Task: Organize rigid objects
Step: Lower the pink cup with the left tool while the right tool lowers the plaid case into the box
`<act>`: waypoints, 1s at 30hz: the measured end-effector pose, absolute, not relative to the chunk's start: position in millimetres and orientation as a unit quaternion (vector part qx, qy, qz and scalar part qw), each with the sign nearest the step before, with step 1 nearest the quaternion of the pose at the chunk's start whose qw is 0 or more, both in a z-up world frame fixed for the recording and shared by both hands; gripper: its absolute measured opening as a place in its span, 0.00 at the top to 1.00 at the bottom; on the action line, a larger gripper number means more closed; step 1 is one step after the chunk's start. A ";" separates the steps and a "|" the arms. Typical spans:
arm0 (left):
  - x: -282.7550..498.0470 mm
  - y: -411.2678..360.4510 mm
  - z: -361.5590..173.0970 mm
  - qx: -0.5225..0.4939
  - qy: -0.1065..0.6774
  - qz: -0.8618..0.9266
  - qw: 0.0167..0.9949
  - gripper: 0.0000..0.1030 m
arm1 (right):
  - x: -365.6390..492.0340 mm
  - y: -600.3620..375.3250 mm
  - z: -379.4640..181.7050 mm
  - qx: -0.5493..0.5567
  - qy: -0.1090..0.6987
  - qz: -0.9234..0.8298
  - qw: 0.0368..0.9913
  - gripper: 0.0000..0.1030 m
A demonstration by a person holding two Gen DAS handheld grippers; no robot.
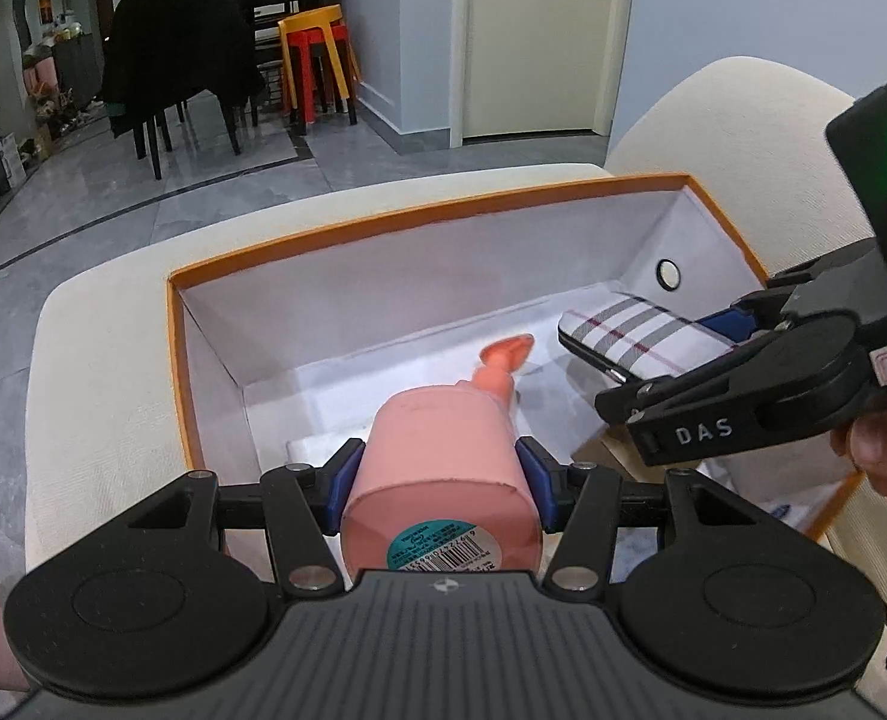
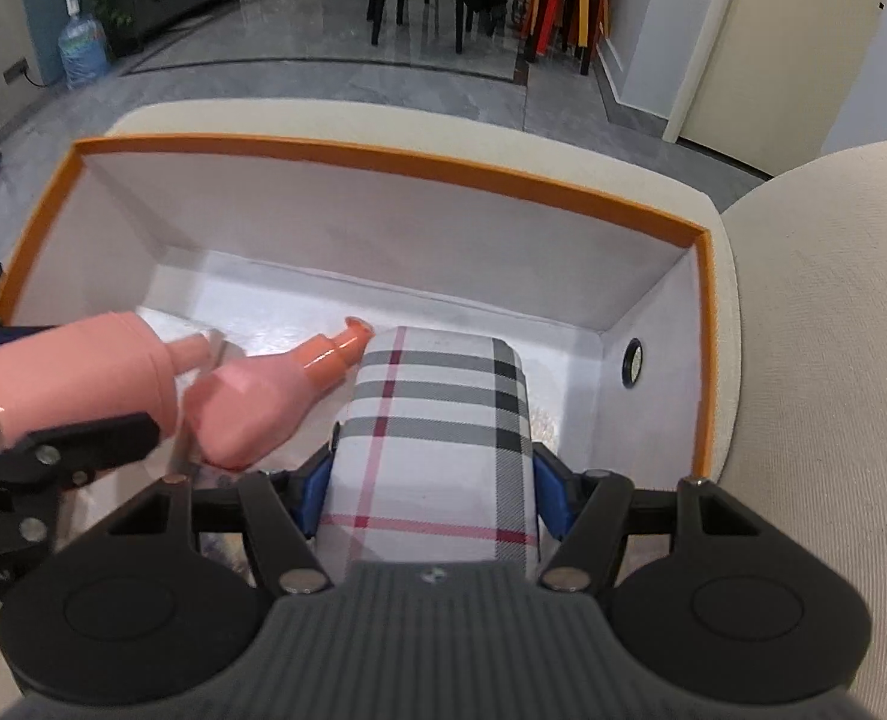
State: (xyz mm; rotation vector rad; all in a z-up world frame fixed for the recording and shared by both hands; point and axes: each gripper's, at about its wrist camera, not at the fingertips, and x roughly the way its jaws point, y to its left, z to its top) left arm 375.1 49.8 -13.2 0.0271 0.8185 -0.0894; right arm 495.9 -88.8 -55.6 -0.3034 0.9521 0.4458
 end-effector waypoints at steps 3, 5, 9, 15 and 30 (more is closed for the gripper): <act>382.7 50.8 -15.0 0.016 0.398 -0.037 0.916 0.40 | 504.2 -84.5 -60.8 -0.149 0.462 0.208 0.849 0.37; 386.3 52.0 -15.0 0.016 0.398 -0.034 0.916 0.40 | 508.6 -81.2 -63.3 -0.156 0.463 0.206 0.848 0.37; 390.0 55.5 -14.9 0.008 0.397 -0.031 0.917 0.40 | 518.8 -77.6 -65.8 -0.161 0.460 0.209 0.848 0.37; 388.1 55.6 -13.1 0.010 0.399 -0.033 0.916 0.40 | 532.7 -67.0 -74.7 -0.194 0.456 0.205 0.844 0.37; 398.2 54.0 -9.6 0.018 0.397 -0.022 0.917 0.40 | 512.5 -65.7 -60.7 -0.236 0.418 0.198 0.855 0.26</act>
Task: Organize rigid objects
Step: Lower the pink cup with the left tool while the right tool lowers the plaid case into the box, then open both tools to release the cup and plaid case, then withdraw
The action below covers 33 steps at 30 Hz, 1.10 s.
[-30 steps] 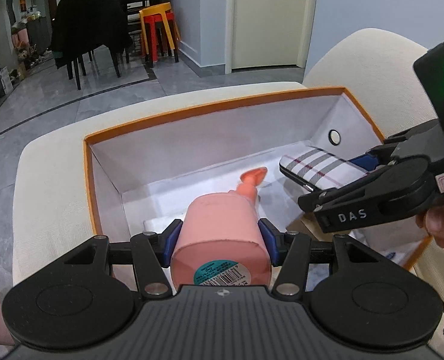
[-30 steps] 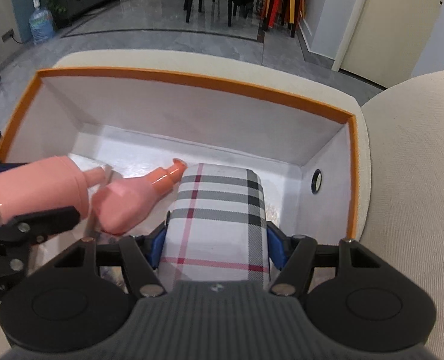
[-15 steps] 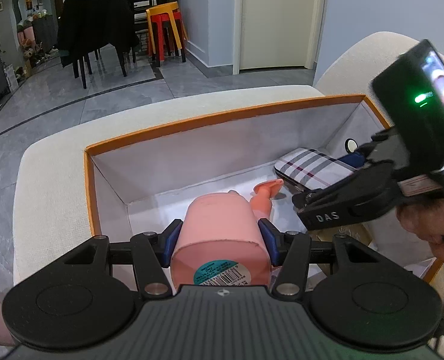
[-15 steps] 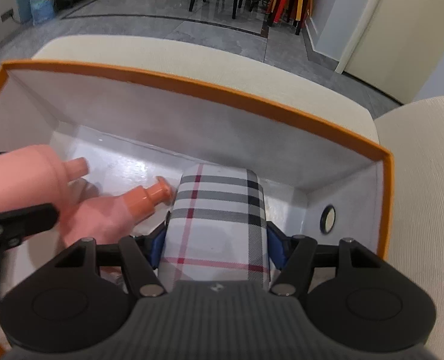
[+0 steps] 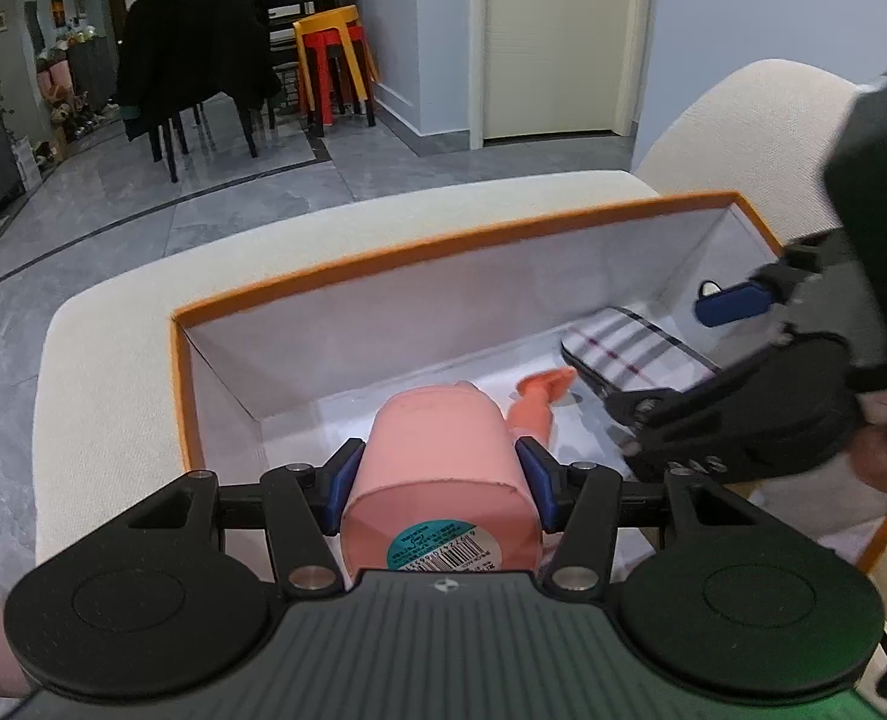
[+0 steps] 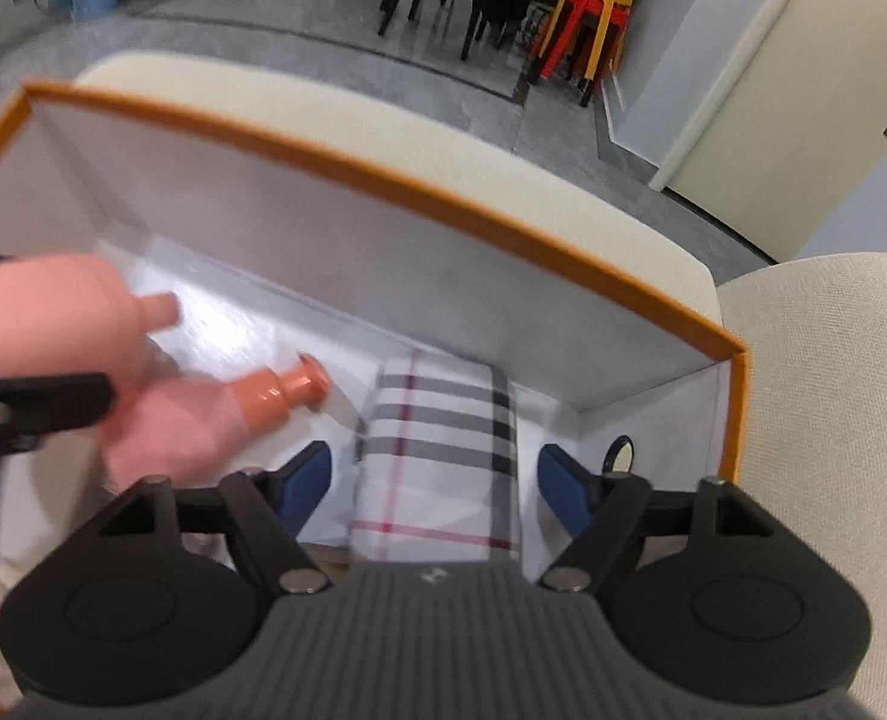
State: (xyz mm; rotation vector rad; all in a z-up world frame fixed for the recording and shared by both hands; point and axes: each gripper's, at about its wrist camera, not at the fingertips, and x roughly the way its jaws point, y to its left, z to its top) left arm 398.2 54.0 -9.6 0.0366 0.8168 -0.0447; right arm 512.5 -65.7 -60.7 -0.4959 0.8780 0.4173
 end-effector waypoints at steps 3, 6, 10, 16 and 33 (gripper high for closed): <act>400.0 54.7 -6.9 -0.002 0.389 -0.019 0.921 0.40 | 507.8 -67.8 -53.7 -0.233 0.411 0.201 0.858 0.26; 399.9 56.5 -2.1 -0.014 0.380 -0.013 0.925 0.35 | 502.6 -69.0 -51.1 -0.232 0.411 0.206 0.857 0.26; 396.2 54.8 0.3 -0.004 0.378 -0.013 0.926 0.35 | 500.3 -69.2 -48.9 -0.231 0.410 0.210 0.857 0.26; 392.7 57.4 2.1 0.001 0.385 -0.009 0.923 0.36 | 497.4 -71.9 -46.7 -0.225 0.410 0.214 0.858 0.26; 352.1 56.1 26.6 -0.008 0.373 -0.012 0.928 0.36 | 459.6 -83.7 -20.1 -0.211 0.398 0.217 0.866 0.26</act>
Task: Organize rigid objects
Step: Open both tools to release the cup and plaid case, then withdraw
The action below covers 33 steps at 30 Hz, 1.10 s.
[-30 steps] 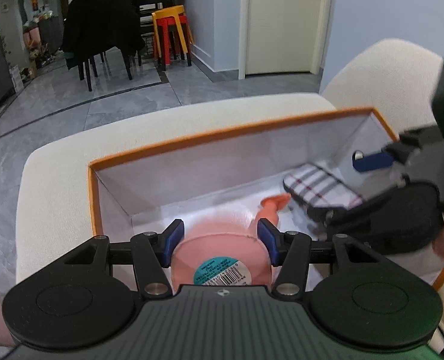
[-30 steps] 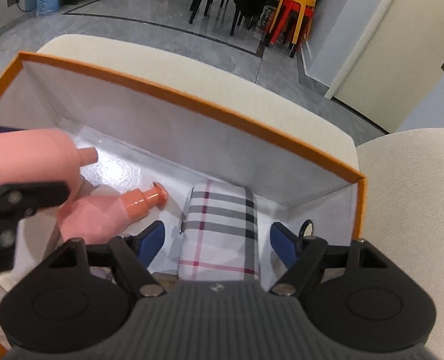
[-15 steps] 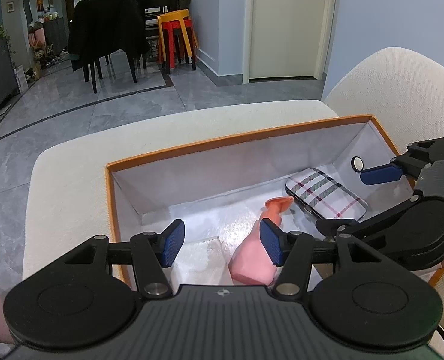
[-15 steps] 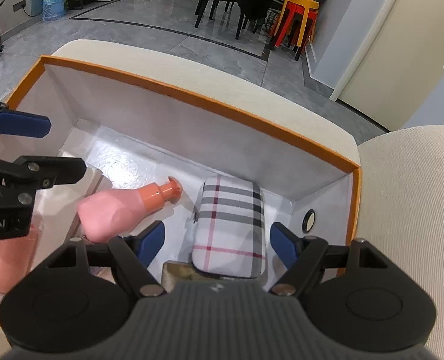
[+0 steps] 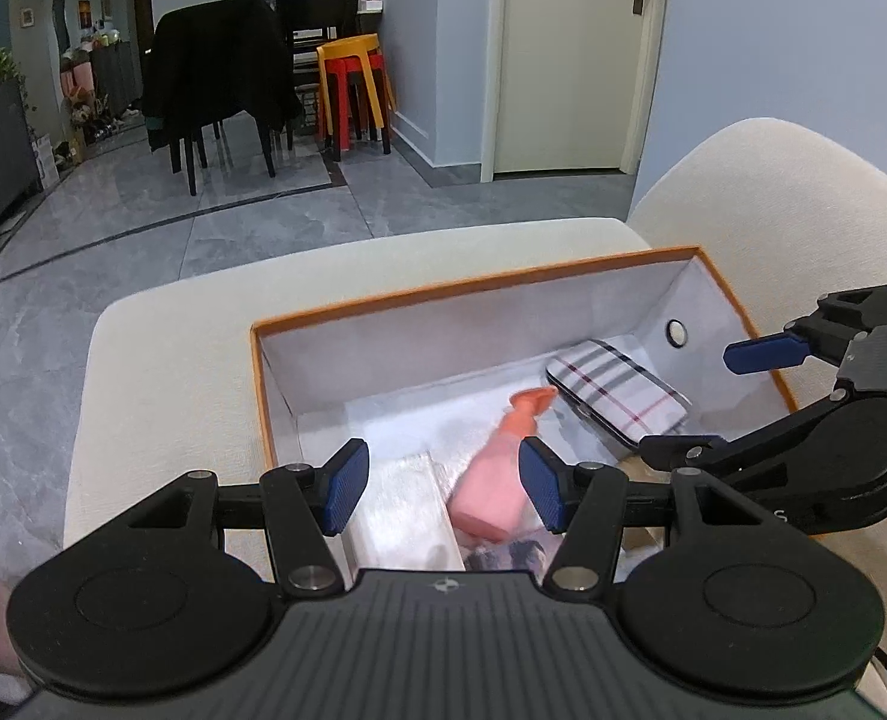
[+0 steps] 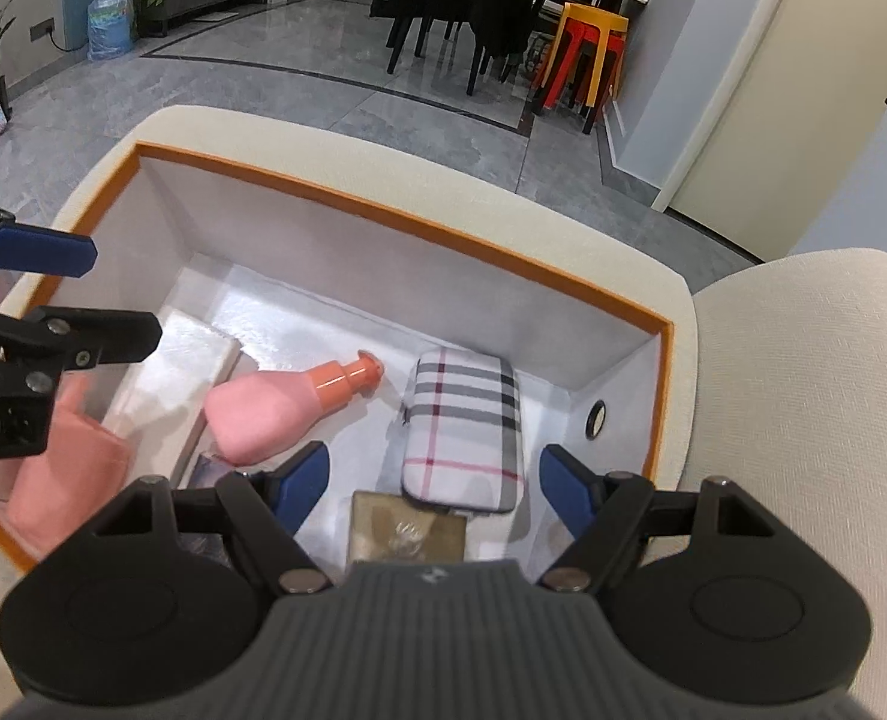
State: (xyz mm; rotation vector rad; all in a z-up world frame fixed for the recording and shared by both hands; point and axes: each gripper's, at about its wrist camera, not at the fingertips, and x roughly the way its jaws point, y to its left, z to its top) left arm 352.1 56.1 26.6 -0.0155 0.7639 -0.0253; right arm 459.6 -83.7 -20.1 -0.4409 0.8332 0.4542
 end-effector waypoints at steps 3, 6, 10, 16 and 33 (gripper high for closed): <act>337.4 56.0 29.4 -0.010 0.367 -0.009 0.930 0.36 | 447.5 -87.3 -16.0 -0.209 0.396 0.220 0.867 0.26; 321.1 56.8 30.6 -0.026 0.362 -0.016 0.932 0.35 | 434.3 -94.2 -11.6 -0.196 0.392 0.222 0.871 0.26; 302.8 55.4 34.5 -0.015 0.358 -0.018 0.933 0.36 | 416.1 -102.2 -11.6 -0.191 0.393 0.224 0.871 0.26; 283.5 59.2 42.6 -0.029 0.348 -0.016 0.937 0.36 | 389.3 -117.8 -6.6 -0.176 0.390 0.225 0.876 0.26; 224.7 59.0 16.8 -0.034 0.347 -0.015 0.937 0.35 | 308.9 -128.7 -11.2 -0.174 0.374 0.250 0.876 0.24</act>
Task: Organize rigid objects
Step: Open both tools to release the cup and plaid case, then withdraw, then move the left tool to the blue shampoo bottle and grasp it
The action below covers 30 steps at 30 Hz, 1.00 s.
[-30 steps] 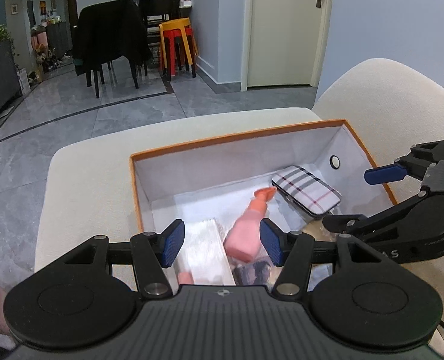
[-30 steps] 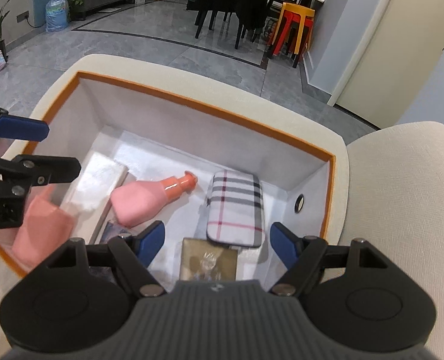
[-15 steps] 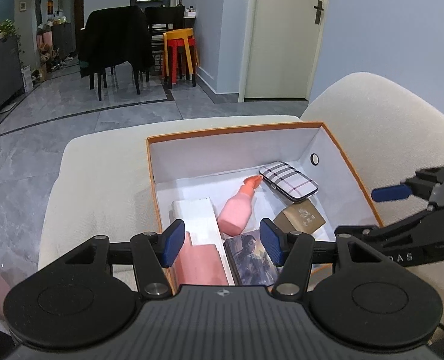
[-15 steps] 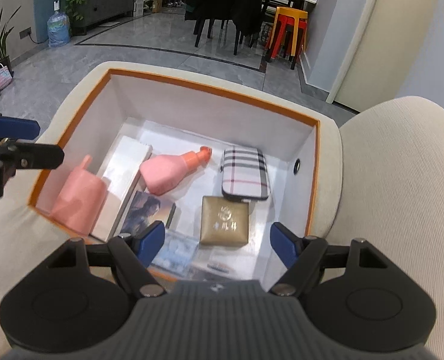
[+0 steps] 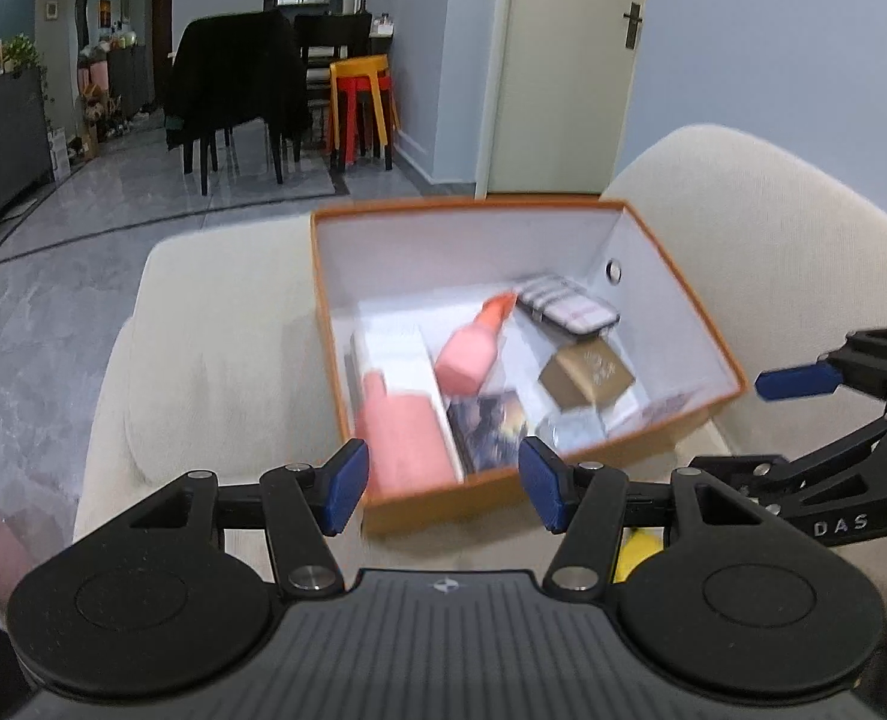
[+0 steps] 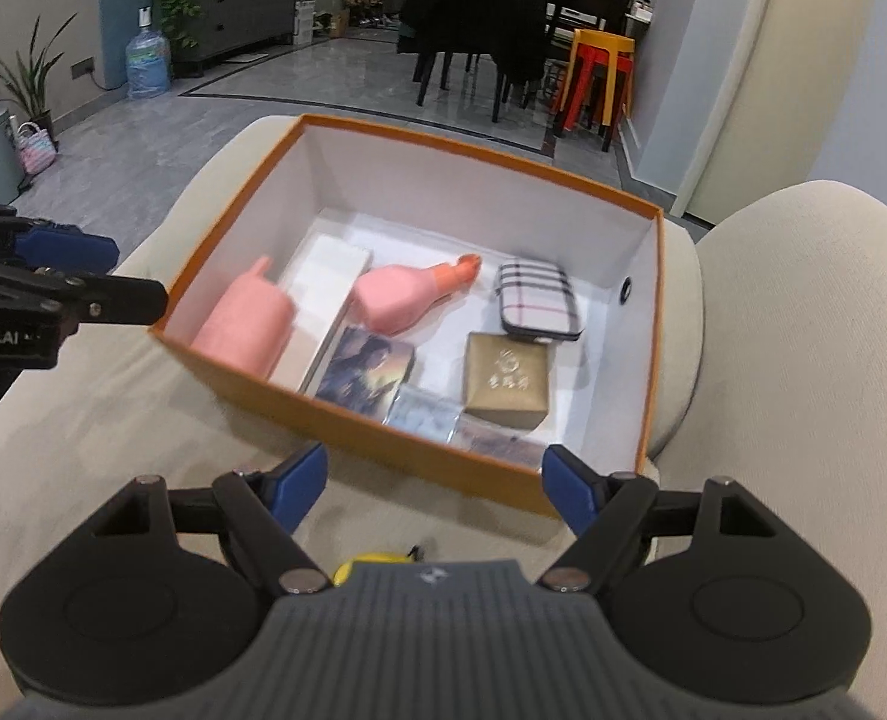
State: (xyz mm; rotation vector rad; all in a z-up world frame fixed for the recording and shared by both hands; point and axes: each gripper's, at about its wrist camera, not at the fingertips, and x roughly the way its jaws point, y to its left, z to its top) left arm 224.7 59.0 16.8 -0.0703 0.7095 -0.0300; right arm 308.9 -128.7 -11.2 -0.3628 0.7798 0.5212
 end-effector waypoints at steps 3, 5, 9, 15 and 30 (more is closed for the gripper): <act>214.3 58.2 7.0 -0.035 0.355 -0.015 0.934 0.36 | 299.1 -128.7 -18.5 -0.183 0.373 0.249 0.875 0.24; 206.5 58.3 2.9 -0.040 0.357 -0.017 0.933 0.35 | 294.6 -130.6 -22.2 -0.179 0.376 0.252 0.874 0.24; 192.4 59.1 -4.7 -0.051 0.361 -0.022 0.931 0.36 | 286.6 -136.6 -27.7 -0.165 0.381 0.251 0.875 0.24; 174.6 58.3 -15.3 -0.068 0.366 -0.029 0.928 0.36 | 268.4 -146.9 -43.2 -0.132 0.380 0.247 0.881 0.24; 120.7 60.5 -45.5 -0.125 0.387 -0.033 0.913 0.35 | 241.3 -185.0 -82.9 -0.085 0.403 0.217 0.885 0.24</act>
